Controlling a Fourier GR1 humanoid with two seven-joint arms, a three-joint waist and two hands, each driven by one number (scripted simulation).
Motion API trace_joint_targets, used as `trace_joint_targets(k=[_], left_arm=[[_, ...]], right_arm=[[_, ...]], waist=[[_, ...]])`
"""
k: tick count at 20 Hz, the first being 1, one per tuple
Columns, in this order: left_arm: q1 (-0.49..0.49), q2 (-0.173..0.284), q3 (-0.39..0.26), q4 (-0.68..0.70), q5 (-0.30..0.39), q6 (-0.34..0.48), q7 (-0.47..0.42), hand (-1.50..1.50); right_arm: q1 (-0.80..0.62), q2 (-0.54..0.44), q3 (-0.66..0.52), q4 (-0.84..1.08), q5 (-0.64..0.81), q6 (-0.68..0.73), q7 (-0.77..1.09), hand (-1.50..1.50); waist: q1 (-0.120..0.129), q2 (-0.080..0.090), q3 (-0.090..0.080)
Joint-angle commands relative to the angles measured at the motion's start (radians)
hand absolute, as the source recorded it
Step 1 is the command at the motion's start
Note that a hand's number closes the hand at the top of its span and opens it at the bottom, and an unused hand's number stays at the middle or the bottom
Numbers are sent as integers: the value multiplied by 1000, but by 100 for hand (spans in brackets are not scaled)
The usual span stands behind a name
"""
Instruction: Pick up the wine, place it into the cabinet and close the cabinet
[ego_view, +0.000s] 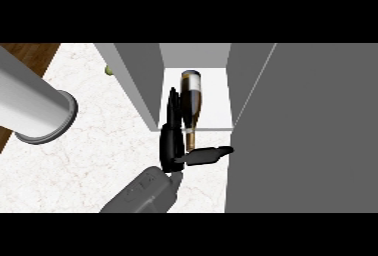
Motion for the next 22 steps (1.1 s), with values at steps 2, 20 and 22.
trace_joint_targets(k=[2,20,22], left_arm=[[134,-2,-90,-223,-55,111,-4,-150],[517,238,-221,-795,-275,189,120,-150],[561,275,-302,-859,-315,234,141,-150]], right_arm=[[-10,-4,-7,-103,-27,-29,72,-150],[80,-14,-43,-77,-128,82,10,-150],[65,0,-18,-64,-127,65,40,-150]], waist=[[7,0,0],[6,2,0],[8,1,0]])
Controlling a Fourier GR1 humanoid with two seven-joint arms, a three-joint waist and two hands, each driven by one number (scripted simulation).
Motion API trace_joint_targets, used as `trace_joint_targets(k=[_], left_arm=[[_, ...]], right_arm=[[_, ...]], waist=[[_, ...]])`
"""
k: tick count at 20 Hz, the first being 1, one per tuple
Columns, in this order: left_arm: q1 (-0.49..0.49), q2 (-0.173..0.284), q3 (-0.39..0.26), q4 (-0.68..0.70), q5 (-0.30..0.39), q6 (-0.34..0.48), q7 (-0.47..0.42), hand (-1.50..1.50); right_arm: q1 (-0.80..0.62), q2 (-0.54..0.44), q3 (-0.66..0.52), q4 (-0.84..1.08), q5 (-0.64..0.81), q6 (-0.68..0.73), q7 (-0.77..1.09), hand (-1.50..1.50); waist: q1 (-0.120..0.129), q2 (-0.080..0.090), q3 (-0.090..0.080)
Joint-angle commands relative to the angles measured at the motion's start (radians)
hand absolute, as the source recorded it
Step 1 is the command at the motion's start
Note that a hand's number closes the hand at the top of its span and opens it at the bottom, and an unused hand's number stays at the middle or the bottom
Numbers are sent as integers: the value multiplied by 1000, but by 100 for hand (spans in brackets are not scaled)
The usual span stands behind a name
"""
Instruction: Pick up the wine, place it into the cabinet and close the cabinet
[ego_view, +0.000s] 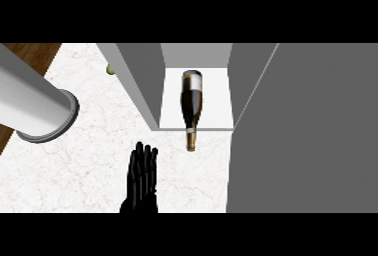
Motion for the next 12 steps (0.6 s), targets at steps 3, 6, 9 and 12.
trace_joint_targets(k=[3,6,9,12], left_arm=[[90,143,-15,-159,-19,-57,15,-150],[136,156,-13,-153,-11,-105,-18,-150],[184,235,-1,-215,-7,-165,-31,-150],[229,309,8,-304,-8,-153,-1,-150]], right_arm=[[34,-41,-35,-54,-187,71,54,150],[94,-3,64,-101,-105,90,29,150],[124,-25,28,-99,-118,139,-9,150],[77,-29,57,-128,-177,108,80,150]], waist=[[0,1,0],[-2,1,0],[-3,1,0],[0,0,-1]])
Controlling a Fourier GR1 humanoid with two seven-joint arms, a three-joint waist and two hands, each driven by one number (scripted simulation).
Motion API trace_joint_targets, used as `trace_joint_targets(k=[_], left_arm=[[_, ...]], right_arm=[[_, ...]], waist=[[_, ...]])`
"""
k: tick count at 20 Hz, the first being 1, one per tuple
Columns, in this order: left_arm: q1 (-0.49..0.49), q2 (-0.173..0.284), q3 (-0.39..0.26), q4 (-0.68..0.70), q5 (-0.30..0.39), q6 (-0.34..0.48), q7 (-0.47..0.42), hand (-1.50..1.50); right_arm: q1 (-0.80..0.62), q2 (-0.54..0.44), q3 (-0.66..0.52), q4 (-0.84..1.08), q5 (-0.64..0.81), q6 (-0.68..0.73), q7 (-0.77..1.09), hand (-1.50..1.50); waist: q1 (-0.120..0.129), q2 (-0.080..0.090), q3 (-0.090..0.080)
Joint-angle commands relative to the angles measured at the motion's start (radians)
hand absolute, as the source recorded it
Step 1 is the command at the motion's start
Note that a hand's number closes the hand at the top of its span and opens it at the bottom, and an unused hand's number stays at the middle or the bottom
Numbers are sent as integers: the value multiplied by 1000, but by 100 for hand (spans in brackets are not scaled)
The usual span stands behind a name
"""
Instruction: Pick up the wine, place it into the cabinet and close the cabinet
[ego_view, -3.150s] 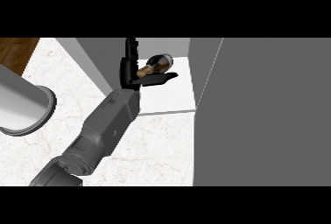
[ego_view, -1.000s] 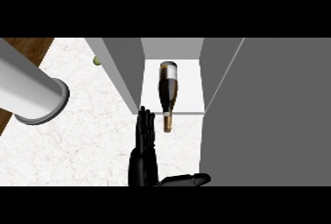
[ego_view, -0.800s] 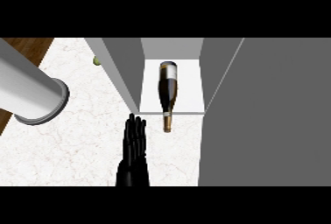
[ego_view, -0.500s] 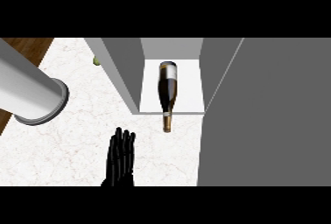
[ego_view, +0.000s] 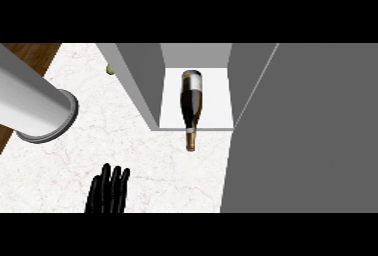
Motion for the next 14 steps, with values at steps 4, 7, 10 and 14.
trace_joint_targets(k=[4,7,10,14], left_arm=[[121,135,87,-102,54,-98,-42,-150],[197,177,156,-105,89,-167,-114,-150],[195,200,232,-147,131,-186,-89,-150],[227,259,322,-219,185,-195,-45,-150]], right_arm=[[176,31,96,-97,-180,35,63,150],[168,45,170,-174,-148,-16,146,150],[141,80,269,-125,-118,-26,160,150],[123,61,392,-170,-36,34,138,150]], waist=[[-1,-2,0],[7,-4,-2],[10,-1,-2],[6,-4,-1]])
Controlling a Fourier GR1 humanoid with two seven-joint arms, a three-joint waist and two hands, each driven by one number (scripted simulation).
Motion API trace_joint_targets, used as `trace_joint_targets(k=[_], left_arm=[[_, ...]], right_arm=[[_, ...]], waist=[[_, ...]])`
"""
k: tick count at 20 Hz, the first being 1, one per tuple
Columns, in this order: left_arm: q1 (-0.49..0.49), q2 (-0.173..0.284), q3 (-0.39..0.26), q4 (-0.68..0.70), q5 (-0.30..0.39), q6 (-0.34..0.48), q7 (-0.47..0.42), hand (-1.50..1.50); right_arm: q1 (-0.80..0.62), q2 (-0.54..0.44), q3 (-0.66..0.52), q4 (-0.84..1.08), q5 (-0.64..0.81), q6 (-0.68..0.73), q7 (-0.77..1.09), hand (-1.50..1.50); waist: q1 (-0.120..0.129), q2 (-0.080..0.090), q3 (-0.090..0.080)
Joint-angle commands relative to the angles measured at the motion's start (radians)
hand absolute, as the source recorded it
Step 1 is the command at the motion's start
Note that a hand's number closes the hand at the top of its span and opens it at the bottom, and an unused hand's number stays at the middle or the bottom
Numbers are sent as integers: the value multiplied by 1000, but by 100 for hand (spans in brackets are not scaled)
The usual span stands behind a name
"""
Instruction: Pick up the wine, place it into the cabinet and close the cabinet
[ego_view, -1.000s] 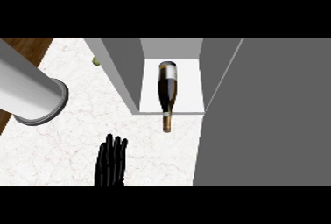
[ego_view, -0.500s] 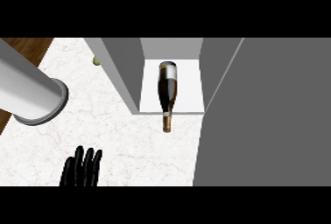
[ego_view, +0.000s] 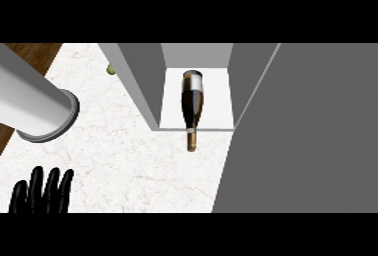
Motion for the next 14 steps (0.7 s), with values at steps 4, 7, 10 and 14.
trace_joint_targets(k=[4,7,10,14], left_arm=[[96,83,190,8,128,-164,-29,-150],[175,131,259,-21,149,-197,-41,-150],[162,133,289,-24,174,-193,0,-150],[208,171,378,9,222,-309,-23,-150]], right_arm=[[-10,20,203,-211,26,-55,115,150],[-20,40,274,-173,78,-59,87,150],[-4,71,387,-200,165,-121,99,150],[-66,88,528,-119,270,-255,67,150]], waist=[[2,-1,-2],[8,-3,-1],[-8,-6,-1],[-4,-8,-2]])
